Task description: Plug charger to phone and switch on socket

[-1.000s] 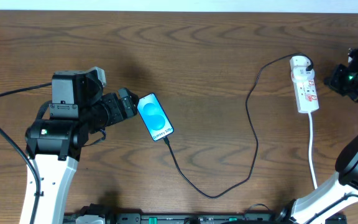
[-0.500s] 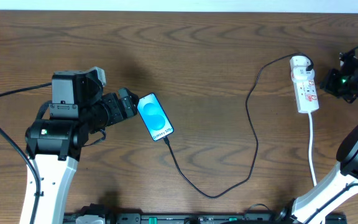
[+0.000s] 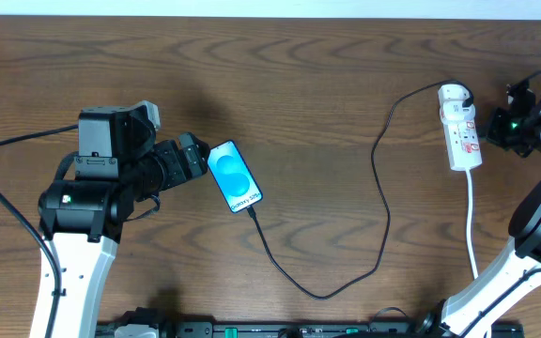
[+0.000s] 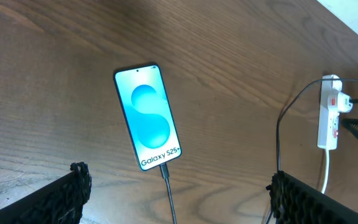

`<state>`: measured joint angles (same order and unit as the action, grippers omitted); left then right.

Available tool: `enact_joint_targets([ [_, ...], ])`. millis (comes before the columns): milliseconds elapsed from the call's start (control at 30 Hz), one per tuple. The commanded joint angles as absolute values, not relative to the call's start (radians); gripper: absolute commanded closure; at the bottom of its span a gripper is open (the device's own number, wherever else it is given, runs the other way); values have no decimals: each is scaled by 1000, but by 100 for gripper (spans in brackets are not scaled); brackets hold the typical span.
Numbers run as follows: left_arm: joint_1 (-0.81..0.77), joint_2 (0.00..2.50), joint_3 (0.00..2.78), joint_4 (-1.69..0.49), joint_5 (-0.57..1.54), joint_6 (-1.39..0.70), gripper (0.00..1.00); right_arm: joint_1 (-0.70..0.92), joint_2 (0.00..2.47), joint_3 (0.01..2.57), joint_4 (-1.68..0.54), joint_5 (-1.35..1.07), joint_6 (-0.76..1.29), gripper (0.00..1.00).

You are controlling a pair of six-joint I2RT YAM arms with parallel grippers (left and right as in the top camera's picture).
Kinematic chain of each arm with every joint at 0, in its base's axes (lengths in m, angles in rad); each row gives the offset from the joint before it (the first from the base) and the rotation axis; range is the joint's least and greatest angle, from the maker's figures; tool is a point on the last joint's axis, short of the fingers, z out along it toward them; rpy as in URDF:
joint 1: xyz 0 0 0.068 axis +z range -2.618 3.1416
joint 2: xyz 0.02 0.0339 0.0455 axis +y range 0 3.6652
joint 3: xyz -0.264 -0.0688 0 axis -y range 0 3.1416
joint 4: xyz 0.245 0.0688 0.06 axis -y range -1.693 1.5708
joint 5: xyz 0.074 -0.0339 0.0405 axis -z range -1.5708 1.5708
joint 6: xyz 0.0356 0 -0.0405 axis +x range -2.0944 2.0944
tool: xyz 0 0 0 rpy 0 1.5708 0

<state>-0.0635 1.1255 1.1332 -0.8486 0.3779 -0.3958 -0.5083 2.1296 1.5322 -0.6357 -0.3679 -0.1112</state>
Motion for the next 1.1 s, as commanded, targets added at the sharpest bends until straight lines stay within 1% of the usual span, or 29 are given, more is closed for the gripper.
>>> enact_joint_targets([
  [0, -62, 1119, 1151, -848, 369, -393, 6, -513, 2132, 1542, -630, -380, -130, 99],
  [467, -62, 1118, 1151, -848, 369, -393, 6, -507, 2133, 1542, -594, -429, -140, 99],
  [1067, -62, 1119, 1151, -848, 369, -393, 6, -489, 2133, 1542, -576, -429, -147, 99],
])
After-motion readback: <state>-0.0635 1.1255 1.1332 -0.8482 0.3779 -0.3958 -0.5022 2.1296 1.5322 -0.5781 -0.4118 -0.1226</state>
